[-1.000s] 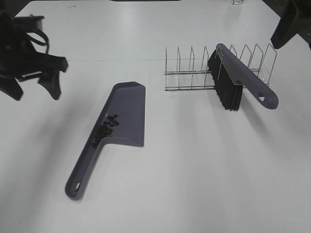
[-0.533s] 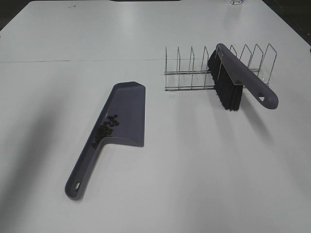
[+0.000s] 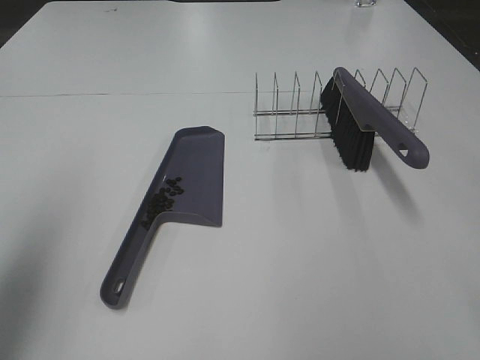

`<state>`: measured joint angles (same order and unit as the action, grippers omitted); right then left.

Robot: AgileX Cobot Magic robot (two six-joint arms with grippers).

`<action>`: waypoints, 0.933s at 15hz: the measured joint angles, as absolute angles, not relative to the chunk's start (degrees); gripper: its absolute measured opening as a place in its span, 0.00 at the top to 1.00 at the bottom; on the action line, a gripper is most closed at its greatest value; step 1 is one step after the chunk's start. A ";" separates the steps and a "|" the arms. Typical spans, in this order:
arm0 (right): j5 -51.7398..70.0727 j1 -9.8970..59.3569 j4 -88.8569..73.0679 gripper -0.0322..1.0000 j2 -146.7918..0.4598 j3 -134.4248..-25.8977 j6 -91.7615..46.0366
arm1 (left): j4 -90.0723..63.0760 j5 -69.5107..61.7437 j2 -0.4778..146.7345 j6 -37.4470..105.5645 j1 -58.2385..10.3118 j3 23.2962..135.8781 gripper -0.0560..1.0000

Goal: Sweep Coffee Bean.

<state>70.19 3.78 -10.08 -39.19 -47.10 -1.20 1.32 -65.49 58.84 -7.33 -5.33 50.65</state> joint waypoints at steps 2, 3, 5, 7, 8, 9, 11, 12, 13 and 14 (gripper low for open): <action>70.19 3.78 -9.17 0.36 -33.98 -42.11 -1.32 | 1.32 -64.17 49.79 -9.05 -5.33 45.95 0.28; 70.19 3.78 -8.14 0.36 -31.74 -39.99 -1.43 | 1.43 -63.66 45.72 -9.45 -5.33 44.18 0.28; 70.19 3.78 -5.90 0.36 -26.99 -36.15 -1.60 | 2.23 -62.80 38.04 -9.63 -5.33 40.91 0.28; 70.24 3.78 -3.67 0.36 -20.74 -32.95 -1.60 | 4.70 -62.80 29.11 -9.63 -5.33 37.36 0.28; 70.30 3.78 -3.44 0.36 -17.70 -32.14 -1.60 | 5.84 -62.80 25.61 -9.63 -5.33 35.75 0.28; 70.30 3.78 -3.44 0.36 -14.50 -31.51 -1.60 | 6.30 -62.80 24.29 -9.63 -5.33 34.95 0.28; 70.30 3.78 -3.32 0.36 -9.85 -30.31 -1.60 | 7.62 -62.80 17.70 -9.63 -5.33 31.63 0.28; 70.30 3.78 -3.27 0.36 -6.99 -29.28 -1.66 | 7.68 -62.85 15.01 -9.63 -5.33 30.42 0.28; 70.24 3.78 -3.21 0.36 -4.13 -28.59 -1.78 | 7.68 -62.68 12.61 -9.63 -5.33 30.14 0.28; 70.07 3.78 -3.21 0.36 -2.75 -28.42 -2.06 | 7.68 -62.68 11.29 -9.63 -5.33 30.14 0.28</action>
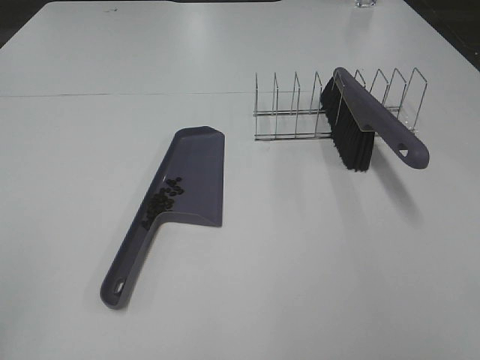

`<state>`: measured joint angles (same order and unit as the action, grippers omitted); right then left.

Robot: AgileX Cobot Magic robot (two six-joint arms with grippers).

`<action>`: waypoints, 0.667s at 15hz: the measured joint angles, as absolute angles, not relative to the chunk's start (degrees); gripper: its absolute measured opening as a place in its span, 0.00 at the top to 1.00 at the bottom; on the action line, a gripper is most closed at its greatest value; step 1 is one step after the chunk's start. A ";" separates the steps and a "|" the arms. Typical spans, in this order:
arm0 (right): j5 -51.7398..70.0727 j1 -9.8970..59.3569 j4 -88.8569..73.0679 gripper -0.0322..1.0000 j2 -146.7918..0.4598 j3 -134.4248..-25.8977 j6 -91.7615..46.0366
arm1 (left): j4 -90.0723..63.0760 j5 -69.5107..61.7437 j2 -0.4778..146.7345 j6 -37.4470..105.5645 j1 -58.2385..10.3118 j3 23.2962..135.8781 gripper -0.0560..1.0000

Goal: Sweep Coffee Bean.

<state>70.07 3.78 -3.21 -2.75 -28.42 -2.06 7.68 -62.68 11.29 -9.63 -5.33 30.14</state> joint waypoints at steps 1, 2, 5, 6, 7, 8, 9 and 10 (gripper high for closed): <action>69.79 3.78 -3.21 0.36 -0.69 -28.42 -2.58 | 7.73 -62.45 8.88 -9.63 -5.33 30.14 0.28; 69.21 3.78 -3.21 0.36 0.17 -28.42 -3.38 | 7.73 -62.40 6.76 -9.45 -5.33 30.14 0.28; 65.26 3.78 -3.21 0.36 0.29 -26.81 -7.28 | 7.73 -62.34 -0.17 -9.22 -5.33 29.91 0.28; 64.63 3.78 -3.21 0.36 0.29 -26.30 -7.33 | 7.68 -62.34 -0.23 -9.17 -5.33 29.79 0.28; 64.40 3.78 -3.21 0.36 0.29 -26.30 -7.39 | 7.68 -62.34 -0.29 -9.17 -5.33 29.79 0.28; 64.06 3.78 -3.21 0.36 0.29 -26.30 -7.45 | 7.05 -62.34 -0.34 -9.11 -5.33 29.79 0.28; 64.00 3.78 -3.21 0.36 0.29 -26.24 -7.45 | 6.25 -62.34 -0.34 -9.17 -5.33 29.79 0.28; 64.00 3.78 -3.21 0.36 0.29 -26.24 -7.45 | 6.13 -62.34 -0.34 -9.17 -5.33 29.79 0.28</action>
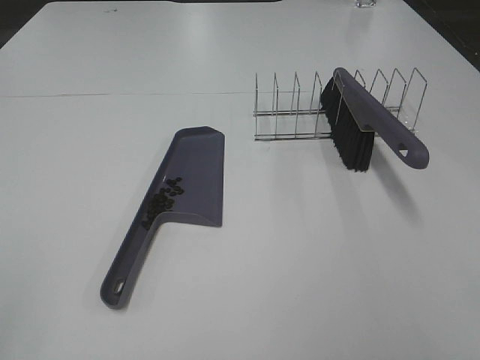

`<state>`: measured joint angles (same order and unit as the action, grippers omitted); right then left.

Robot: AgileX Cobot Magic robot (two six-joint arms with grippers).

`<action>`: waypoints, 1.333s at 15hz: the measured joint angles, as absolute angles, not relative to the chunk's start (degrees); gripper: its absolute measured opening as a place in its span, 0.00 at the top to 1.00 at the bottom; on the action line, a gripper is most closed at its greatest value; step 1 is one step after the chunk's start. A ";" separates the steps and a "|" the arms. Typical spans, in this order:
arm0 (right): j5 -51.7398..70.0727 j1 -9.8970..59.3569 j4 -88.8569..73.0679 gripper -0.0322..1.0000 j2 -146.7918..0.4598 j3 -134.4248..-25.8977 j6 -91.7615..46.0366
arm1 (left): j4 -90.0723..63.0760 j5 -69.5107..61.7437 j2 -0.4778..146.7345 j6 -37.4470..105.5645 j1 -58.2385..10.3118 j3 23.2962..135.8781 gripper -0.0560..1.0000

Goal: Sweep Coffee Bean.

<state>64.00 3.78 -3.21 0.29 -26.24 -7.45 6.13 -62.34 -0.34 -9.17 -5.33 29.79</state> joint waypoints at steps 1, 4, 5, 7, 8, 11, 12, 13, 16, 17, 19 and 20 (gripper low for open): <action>64.00 3.78 -3.21 0.36 0.29 -26.24 -7.45 | 6.13 -62.34 -0.34 -9.17 -5.33 29.79 0.28; 63.94 3.78 -3.21 0.36 0.29 -26.24 -7.45 | 5.84 -62.34 -0.34 -9.00 -5.33 29.79 0.28; 63.94 3.78 -3.21 0.36 0.29 -26.24 -7.45 | 5.84 -62.34 -0.34 -9.00 -5.33 29.79 0.28; 63.88 3.78 -3.21 0.36 0.29 -26.24 -7.45 | 5.84 -62.34 -0.34 -9.00 -5.33 29.79 0.28; 63.88 3.78 -3.21 0.36 0.29 -26.24 -7.45 | 5.84 -62.34 -0.34 -9.00 -5.33 29.79 0.28; 63.88 3.78 -3.50 0.36 0.29 -26.24 -7.45 | 5.33 -62.34 -0.34 -9.00 -4.64 29.79 0.28; 63.88 3.78 -3.67 0.36 0.29 -26.24 -7.45 | 5.16 -62.34 -0.34 -9.00 -3.90 29.79 0.28; 63.88 3.78 -3.84 0.36 0.29 -26.24 -7.45 | 4.98 -62.34 -0.34 -9.00 -1.78 29.79 0.28; 63.88 3.78 -3.90 0.36 0.29 -26.24 -7.45 | 4.07 -62.34 -0.34 -9.00 4.18 29.79 0.28; 63.88 3.78 -3.95 0.36 0.29 -26.24 -7.45 | 3.78 -62.34 -0.34 -9.00 4.18 29.79 0.28; 63.88 3.78 -4.07 0.36 0.29 -26.24 -7.45 | 3.72 -62.34 -0.34 -9.00 4.18 29.79 0.28; 63.88 3.78 -4.13 0.36 0.29 -26.24 -7.45 | 3.67 -62.34 -0.34 -9.00 4.18 29.79 0.28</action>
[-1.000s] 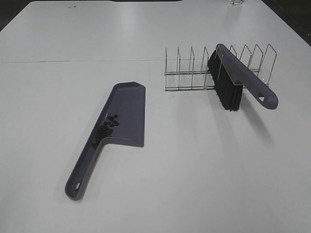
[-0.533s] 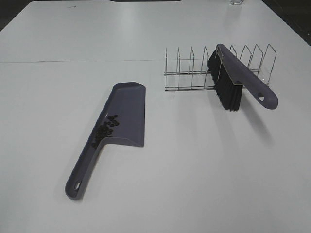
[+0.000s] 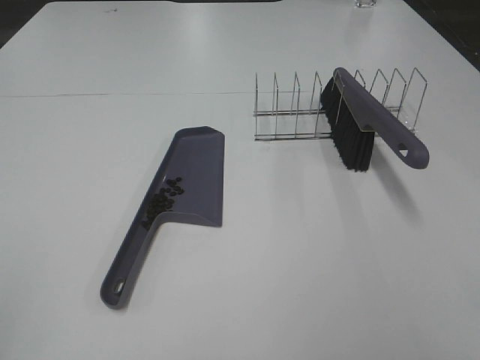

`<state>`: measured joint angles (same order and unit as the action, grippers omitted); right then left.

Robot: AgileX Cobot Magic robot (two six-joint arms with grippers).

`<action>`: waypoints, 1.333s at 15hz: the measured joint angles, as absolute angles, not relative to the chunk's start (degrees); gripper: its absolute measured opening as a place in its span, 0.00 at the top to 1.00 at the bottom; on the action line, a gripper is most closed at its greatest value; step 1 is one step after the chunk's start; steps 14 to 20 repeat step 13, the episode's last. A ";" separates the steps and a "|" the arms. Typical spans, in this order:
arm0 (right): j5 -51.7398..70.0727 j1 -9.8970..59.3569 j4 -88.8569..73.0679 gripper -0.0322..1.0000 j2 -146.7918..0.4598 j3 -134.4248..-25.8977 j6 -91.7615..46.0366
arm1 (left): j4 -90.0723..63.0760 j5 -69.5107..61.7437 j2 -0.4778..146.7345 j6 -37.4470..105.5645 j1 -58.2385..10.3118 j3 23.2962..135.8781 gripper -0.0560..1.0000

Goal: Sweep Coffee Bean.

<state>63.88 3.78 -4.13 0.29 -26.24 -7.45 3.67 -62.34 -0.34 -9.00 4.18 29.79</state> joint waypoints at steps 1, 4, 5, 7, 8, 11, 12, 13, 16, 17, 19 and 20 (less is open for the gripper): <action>63.88 3.78 -4.13 0.36 0.29 -26.24 -7.45 | 3.67 -62.34 -0.34 -9.00 4.18 29.79 0.28; 63.88 3.78 -4.13 0.36 0.29 -26.24 -7.45 | 3.55 -62.28 -0.34 -7.79 4.18 29.79 0.28; 63.88 3.78 -4.13 0.36 0.29 -26.24 -7.45 | 2.81 -62.28 -0.34 -6.07 4.18 29.79 0.28; 63.88 3.78 -4.13 0.36 0.29 -26.24 -7.45 | -0.40 -61.94 -0.34 -1.66 4.18 29.79 0.28; 63.88 3.78 -4.13 0.36 0.29 -26.24 -7.45 | -0.63 -61.94 -0.34 -1.26 4.18 29.79 0.28; 63.88 3.78 -4.13 0.36 0.29 -26.24 -7.45 | -0.74 -61.94 -0.34 -1.09 4.18 29.79 0.28; 63.88 3.78 -4.13 0.36 0.29 -26.24 -7.45 | -0.74 -61.94 -0.34 -1.03 4.18 29.79 0.28; 63.88 3.78 -4.13 0.36 0.29 -26.24 -7.45 | -0.74 -61.94 -0.34 -1.03 4.18 29.79 0.28; 63.88 3.78 -4.13 0.36 0.29 -26.24 -7.45 | -0.74 -61.94 -0.34 -1.03 4.18 29.79 0.28; 63.88 3.78 -4.13 0.36 0.29 -26.24 -7.45 | -0.74 -61.94 -0.34 -1.03 4.18 29.79 0.28; 63.88 3.78 -4.13 0.36 0.29 -26.24 -7.45 | -0.74 -61.94 -0.34 -1.03 4.18 29.79 0.28; 63.88 3.78 -4.13 0.36 0.29 -26.24 -7.45 | -0.74 -61.94 -0.34 -1.03 4.18 29.79 0.28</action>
